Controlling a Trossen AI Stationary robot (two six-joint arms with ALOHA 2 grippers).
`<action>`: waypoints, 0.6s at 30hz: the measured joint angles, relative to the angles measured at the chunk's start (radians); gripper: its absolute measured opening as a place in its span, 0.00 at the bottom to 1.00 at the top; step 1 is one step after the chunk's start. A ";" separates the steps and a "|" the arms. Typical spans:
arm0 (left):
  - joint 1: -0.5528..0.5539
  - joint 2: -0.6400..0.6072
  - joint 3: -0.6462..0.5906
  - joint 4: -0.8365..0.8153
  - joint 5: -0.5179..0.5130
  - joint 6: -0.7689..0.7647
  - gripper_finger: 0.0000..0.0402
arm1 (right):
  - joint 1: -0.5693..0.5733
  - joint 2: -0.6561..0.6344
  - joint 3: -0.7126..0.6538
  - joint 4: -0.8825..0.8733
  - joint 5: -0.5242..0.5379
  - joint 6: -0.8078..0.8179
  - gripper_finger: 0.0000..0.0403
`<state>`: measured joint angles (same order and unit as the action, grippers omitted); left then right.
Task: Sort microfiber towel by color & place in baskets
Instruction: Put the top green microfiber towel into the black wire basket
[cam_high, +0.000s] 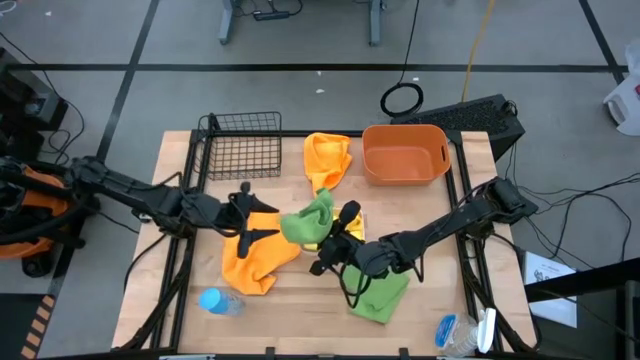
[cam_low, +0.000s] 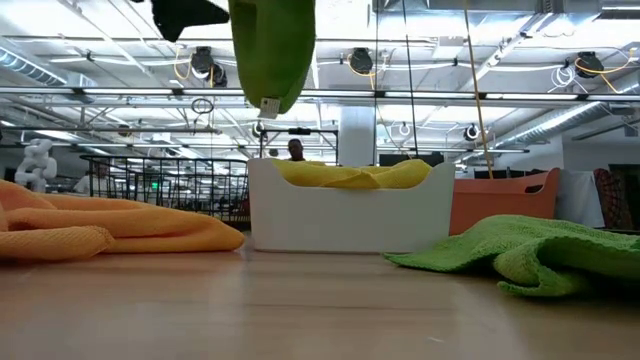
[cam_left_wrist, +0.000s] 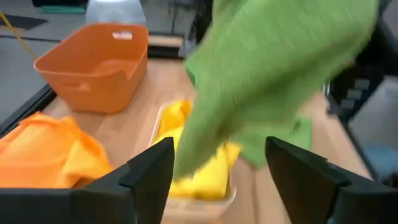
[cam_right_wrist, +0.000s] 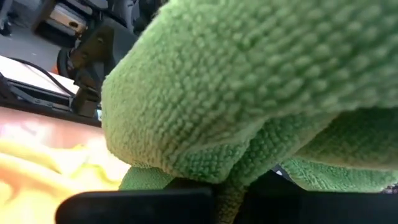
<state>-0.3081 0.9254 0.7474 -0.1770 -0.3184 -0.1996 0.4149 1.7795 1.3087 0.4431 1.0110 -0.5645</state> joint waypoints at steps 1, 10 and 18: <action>-0.002 0.012 -0.013 0.050 -0.004 -0.004 0.67 | 0.000 0.000 0.000 0.000 -0.008 0.002 0.02; -0.009 0.145 -0.037 0.326 0.095 0.073 0.72 | 0.000 0.000 0.000 0.055 -0.022 -0.052 0.02; -0.090 0.178 -0.037 0.381 0.001 0.262 0.70 | 0.003 -0.001 0.000 0.047 0.031 -0.050 0.02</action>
<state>-0.3985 1.1031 0.7101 0.2039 -0.3172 0.0628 0.4178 1.7786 1.3087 0.4904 1.0416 -0.6147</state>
